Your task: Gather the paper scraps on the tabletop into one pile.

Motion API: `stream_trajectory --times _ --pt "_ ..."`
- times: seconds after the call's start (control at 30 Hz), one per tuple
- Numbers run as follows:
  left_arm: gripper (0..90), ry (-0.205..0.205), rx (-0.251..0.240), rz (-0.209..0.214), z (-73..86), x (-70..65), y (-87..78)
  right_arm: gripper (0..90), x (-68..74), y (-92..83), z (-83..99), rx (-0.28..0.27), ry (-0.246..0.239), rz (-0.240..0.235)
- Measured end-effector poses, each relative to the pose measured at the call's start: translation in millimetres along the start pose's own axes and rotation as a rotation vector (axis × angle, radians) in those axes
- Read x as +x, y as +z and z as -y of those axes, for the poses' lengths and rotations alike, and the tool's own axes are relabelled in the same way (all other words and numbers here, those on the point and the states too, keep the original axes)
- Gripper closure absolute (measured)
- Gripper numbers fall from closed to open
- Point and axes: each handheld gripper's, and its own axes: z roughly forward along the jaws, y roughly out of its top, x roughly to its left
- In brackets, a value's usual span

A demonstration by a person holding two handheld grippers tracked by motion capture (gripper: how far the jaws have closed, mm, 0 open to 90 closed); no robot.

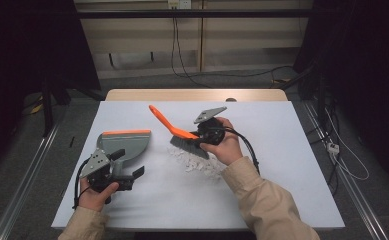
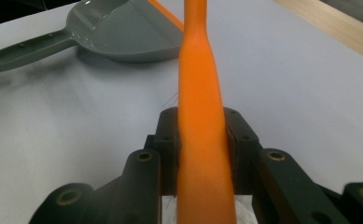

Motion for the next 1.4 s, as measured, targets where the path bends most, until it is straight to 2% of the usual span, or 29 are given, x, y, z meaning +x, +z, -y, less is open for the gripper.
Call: stream_trajectory --times 0.13,0.2,0.27,0.4,0.63,0.77,0.9,1.07,1.23,1.3,1.4 --pt "3.8 -0.001 0.001 0.001 0.2 -0.2 0.3 71.4 5.9 17.1 -8.4 -0.003 0.004 -0.015" --pt "3.8 -0.001 0.001 0.002 0.2 -0.2 0.3 71.5 11.2 26.1 -12.0 0.032 -0.018 -0.009" --pt "3.8 0.003 0.001 -0.001 0.0 0.2 -0.2 71.5 15.0 32.8 -13.0 0.065 -0.042 -0.026" --pt "3.8 0.000 0.001 0.000 0.2 -0.3 0.2 71.5 16.0 35.0 -7.8 0.117 -0.064 -0.025" --pt "3.8 0.002 0.001 0.002 0.2 -1.0 1.3 71.5 4.7 11.6 6.3 0.143 -0.029 -0.005" --pt "3.8 0.000 -0.001 -0.001 -0.5 -1.1 0.7 71.5 0.0 -5.3 13.9 0.138 -0.011 0.003" --pt "3.8 0.007 -0.003 -0.003 -1.6 -1.8 0.8 71.5 -1.6 -23.7 12.9 0.076 0.021 0.005" --pt "3.8 -0.001 -0.009 -0.004 -4.0 -0.9 -2.3 71.4 -6.1 -40.7 8.0 0.034 0.025 0.017" --pt "3.6 -0.005 0.000 -0.026 -6.4 4.0 -8.8 71.5 -14.4 -48.9 8.3 0.001 0.041 0.048" --pt "3.4 -0.027 0.001 -0.027 -6.4 5.8 -10.9 71.5 -17.5 -49.4 9.5 -0.007 0.048 0.055" --pt "3.3 -0.032 0.032 -0.041 -4.9 7.9 -13.0 71.4 -19.9 -49.7 11.2 -0.009 0.057 0.059"
